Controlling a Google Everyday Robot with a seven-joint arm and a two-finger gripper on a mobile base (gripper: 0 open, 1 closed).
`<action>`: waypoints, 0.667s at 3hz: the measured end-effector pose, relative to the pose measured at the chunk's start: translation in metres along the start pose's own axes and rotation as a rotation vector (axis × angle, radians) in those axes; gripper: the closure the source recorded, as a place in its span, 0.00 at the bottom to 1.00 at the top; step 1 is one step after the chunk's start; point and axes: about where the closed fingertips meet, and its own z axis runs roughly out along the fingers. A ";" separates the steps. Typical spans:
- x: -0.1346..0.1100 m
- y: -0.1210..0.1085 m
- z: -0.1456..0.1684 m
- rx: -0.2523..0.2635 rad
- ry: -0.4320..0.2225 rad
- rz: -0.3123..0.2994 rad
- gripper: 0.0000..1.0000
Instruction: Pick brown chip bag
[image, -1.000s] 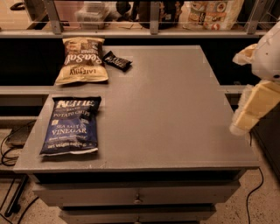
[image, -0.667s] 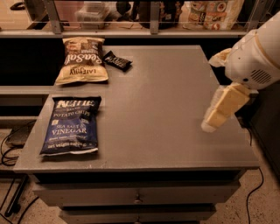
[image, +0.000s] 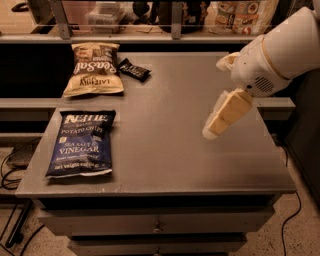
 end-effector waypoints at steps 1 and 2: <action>-0.004 -0.001 0.013 -0.004 -0.001 0.029 0.00; -0.023 -0.006 0.042 -0.019 -0.049 0.040 0.00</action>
Offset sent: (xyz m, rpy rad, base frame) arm 0.0480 0.0718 -0.0310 0.1287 0.0281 -0.0010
